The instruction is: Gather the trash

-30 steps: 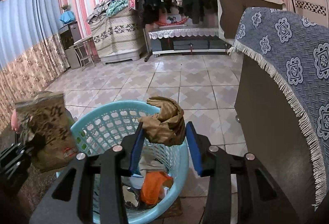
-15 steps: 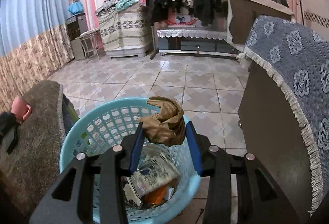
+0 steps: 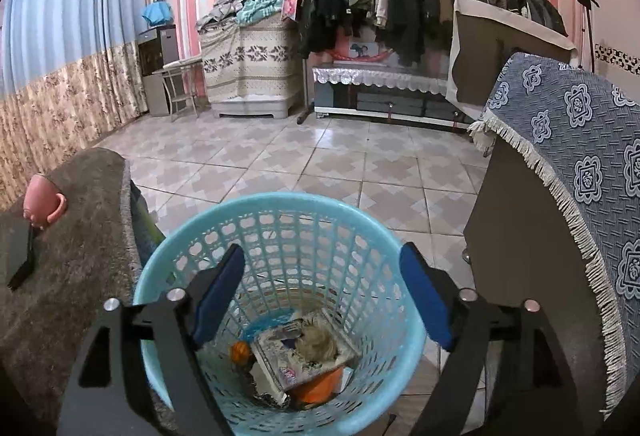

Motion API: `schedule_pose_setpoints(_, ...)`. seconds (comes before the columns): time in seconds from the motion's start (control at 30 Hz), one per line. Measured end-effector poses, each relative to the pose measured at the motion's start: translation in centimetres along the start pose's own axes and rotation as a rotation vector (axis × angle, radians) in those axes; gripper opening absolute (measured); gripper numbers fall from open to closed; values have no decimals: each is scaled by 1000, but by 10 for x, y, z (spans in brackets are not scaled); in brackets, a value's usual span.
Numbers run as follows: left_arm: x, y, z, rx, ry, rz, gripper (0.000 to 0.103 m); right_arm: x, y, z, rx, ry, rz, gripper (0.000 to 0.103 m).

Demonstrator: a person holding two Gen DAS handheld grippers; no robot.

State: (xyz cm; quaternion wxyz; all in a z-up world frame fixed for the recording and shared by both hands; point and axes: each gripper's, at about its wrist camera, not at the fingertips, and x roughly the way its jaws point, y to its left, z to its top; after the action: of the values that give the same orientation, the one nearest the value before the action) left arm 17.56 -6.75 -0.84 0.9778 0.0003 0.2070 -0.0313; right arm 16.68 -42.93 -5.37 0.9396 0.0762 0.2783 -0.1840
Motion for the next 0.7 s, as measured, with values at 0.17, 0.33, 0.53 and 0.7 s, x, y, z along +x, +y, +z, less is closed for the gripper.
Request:
schedule_pose_setpoints(0.17, -34, 30, -7, -21, -17, 44, 97, -46, 7, 7, 48, -118, 21, 99)
schedule_pose_setpoints(0.33, -71, 47, -17, -36, -3, 51, 97, -91, 41, -1, -1, -160, 112, 99)
schedule_pose_setpoints(0.53, -99, 55, -40, -62, 13, 88, 98, -125, 78, -39, -33, -124, 252, 99)
schedule_pose_setpoints(0.7, -117, 51, -56, -31, -2, 124, 98, -142, 97, -68, -87, -109, 274, 99)
